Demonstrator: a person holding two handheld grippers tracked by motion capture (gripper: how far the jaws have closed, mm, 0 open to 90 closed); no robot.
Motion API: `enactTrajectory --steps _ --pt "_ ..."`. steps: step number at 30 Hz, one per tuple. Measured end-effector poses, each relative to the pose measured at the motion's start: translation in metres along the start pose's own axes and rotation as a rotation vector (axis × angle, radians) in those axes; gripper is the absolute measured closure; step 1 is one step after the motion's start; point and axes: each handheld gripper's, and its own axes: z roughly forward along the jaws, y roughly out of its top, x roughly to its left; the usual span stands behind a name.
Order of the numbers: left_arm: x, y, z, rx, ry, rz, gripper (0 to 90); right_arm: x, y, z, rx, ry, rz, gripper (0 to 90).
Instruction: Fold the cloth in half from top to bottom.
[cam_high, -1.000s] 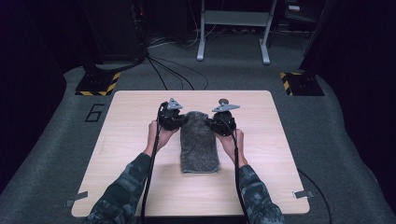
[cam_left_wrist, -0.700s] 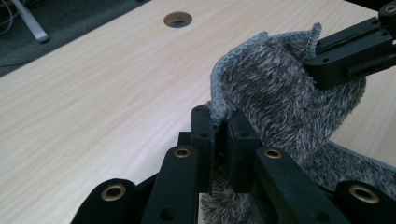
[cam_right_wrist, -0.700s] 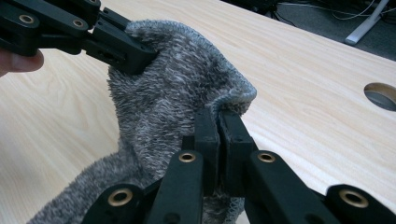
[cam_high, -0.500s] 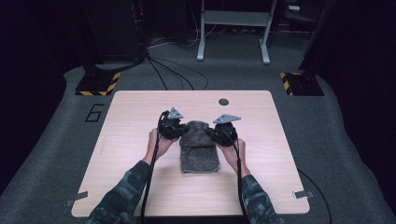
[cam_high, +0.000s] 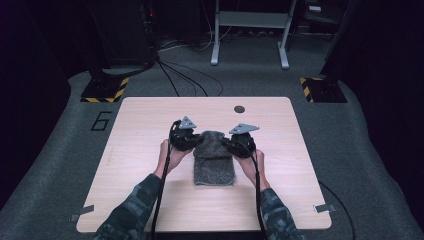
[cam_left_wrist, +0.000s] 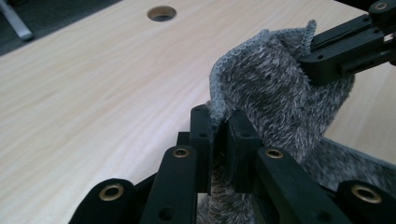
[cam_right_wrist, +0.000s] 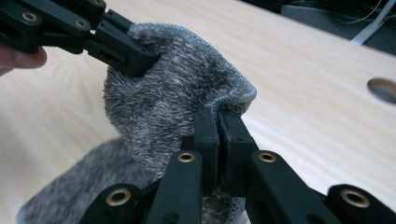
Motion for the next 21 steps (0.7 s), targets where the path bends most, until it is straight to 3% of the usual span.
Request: enactTrajectory --steps 8,13,18,21 --pt "-0.016 -0.023 -0.001 0.029 -0.038 0.005 81.5 0.015 -0.022 -0.007 0.023 0.023 0.009 85.5" --pt "-0.027 -0.039 -0.003 0.058 -0.089 0.008 79.2 0.027 -0.038 -0.016 0.044 0.033 0.008 82.8" --pt "-0.037 -0.049 -0.007 0.074 -0.134 0.017 70.8 0.031 -0.049 -0.026 0.051 0.050 0.007 75.9" --pt "-0.049 -0.057 -0.014 0.108 -0.194 0.018 60.0 0.036 -0.057 -0.042 0.050 0.071 0.015 68.2"
